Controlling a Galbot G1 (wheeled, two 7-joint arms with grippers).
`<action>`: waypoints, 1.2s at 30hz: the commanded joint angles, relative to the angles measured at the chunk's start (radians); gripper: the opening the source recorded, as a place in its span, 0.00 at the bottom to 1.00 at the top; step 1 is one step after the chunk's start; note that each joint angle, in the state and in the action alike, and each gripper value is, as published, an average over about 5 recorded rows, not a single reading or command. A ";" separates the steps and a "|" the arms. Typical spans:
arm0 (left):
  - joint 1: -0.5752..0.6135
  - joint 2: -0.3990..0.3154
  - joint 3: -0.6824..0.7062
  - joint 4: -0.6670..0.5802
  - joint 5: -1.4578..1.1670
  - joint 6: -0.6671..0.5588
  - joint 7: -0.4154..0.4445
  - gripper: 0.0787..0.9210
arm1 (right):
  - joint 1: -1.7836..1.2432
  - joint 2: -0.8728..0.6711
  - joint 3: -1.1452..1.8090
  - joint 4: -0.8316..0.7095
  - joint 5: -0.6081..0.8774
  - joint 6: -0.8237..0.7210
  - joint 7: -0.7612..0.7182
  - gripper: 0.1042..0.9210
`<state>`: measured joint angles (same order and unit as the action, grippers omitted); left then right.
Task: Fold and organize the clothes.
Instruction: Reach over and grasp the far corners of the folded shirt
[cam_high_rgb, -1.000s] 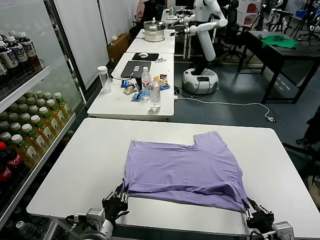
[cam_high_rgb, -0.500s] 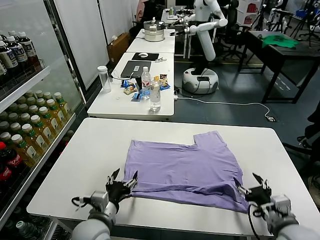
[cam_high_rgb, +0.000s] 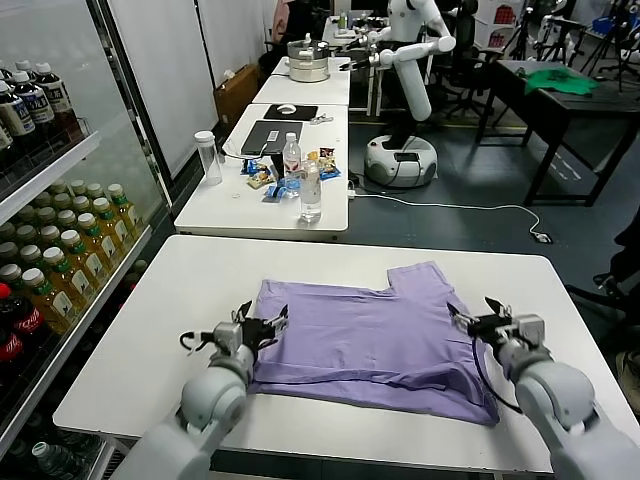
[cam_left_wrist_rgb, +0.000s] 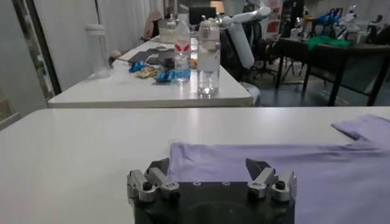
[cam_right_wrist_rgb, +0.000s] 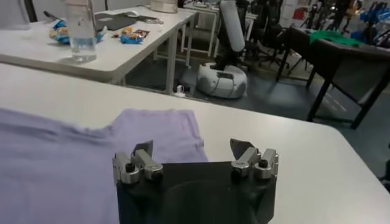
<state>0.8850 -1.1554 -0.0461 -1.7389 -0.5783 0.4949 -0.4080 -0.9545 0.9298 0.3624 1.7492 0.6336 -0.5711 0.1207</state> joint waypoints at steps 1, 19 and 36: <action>-0.226 -0.048 0.073 0.288 0.009 0.007 0.000 0.88 | 0.282 0.034 -0.155 -0.284 0.051 -0.008 0.004 0.88; -0.292 -0.076 0.085 0.411 -0.015 0.042 0.004 0.88 | 0.464 0.184 -0.226 -0.557 0.027 -0.008 -0.020 0.88; -0.260 -0.076 0.087 0.384 -0.060 0.051 0.013 0.60 | 0.474 0.208 -0.239 -0.651 -0.023 -0.008 -0.031 0.85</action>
<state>0.6288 -1.2312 0.0384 -1.3723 -0.6156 0.5393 -0.3947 -0.5053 1.1205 0.1334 1.1573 0.6217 -0.5783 0.0899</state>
